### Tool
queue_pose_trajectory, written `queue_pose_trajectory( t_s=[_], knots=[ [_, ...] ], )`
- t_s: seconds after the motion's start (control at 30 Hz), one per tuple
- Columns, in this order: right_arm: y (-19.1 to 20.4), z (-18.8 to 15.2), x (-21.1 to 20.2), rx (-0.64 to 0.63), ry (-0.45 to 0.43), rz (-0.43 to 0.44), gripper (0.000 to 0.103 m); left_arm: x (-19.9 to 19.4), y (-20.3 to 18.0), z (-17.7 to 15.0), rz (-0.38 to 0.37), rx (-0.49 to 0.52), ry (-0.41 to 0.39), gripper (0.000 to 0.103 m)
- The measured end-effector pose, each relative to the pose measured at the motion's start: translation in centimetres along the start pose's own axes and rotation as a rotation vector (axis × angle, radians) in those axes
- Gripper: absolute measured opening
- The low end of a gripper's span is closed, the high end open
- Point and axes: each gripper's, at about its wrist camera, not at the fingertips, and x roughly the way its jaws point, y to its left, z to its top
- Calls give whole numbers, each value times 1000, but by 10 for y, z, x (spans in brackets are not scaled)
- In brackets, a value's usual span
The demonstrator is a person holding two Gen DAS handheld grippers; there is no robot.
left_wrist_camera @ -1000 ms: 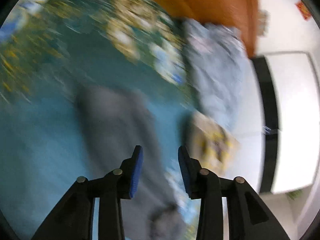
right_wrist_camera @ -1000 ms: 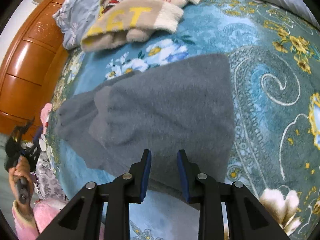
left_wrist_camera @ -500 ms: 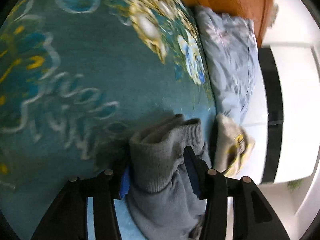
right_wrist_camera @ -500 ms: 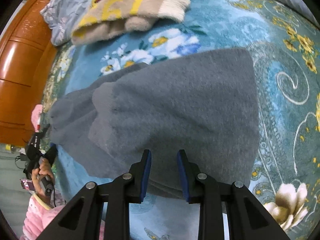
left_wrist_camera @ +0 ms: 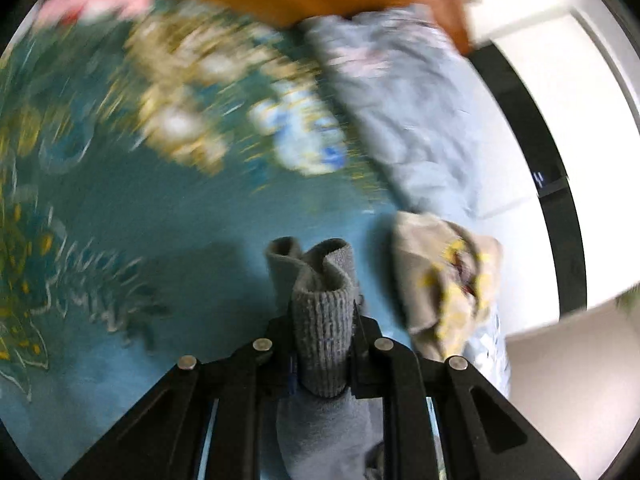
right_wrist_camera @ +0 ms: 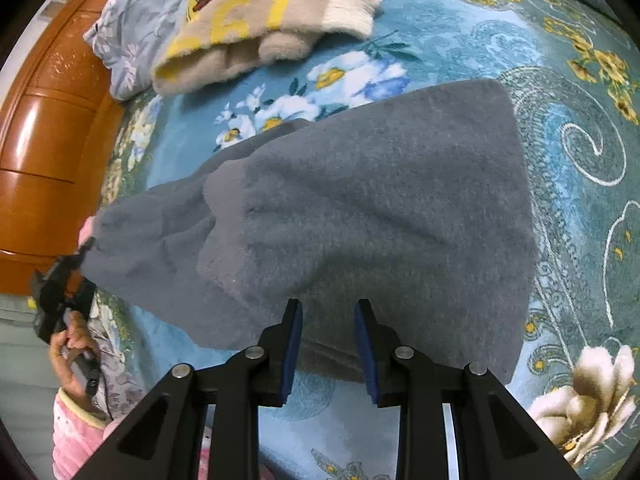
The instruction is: Fold clothes
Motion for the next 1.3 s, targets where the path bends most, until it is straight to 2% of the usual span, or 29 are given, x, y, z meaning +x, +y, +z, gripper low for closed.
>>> queue_pose_trajectory(
  t_s=[0.2,0.3,0.37,0.43,0.63,0.8,0.83,0.87,0.9,0.97,1.03,1.1,1.13,1.23,1.3],
  knots=[
    [-18,1,-17,28,-51,63,30,-21,-168,-40,-58,383,-17,17],
    [-33,5,-28,50,-85,93,30,-22,-236,-95,-122,529,12,18],
    [-45,7,-34,70,-107,102,30,-9,-271,-139,-124,638,48,18],
    [-63,9,-41,104,-129,106,30,14,-293,-180,-111,691,114,18],
    [-95,10,-49,152,-159,102,30,72,-301,-281,-42,711,332,18],
    [-119,11,-54,183,-179,96,31,94,-295,-328,12,743,429,20],
    [-124,11,-55,189,-183,95,31,98,-294,-337,23,749,448,23],
    [-129,11,-56,195,-187,94,31,99,-294,-342,26,753,460,31],
    [-133,11,-57,200,-191,93,31,99,-294,-344,23,753,469,34],
    [-133,12,-57,196,-196,92,31,96,-291,-343,23,716,502,46],
    [-136,11,-60,201,-204,95,31,94,-283,-337,4,646,558,51],
    [-140,11,-64,214,-212,93,31,84,-271,-326,-45,572,577,51],
    [-142,12,-67,215,-219,89,31,76,-264,-318,-66,532,572,51],
    [-143,12,-75,192,-239,83,31,54,-239,-284,-61,470,465,56],
    [-141,13,-79,174,-245,94,31,48,-212,-266,41,428,394,59]
  ],
)
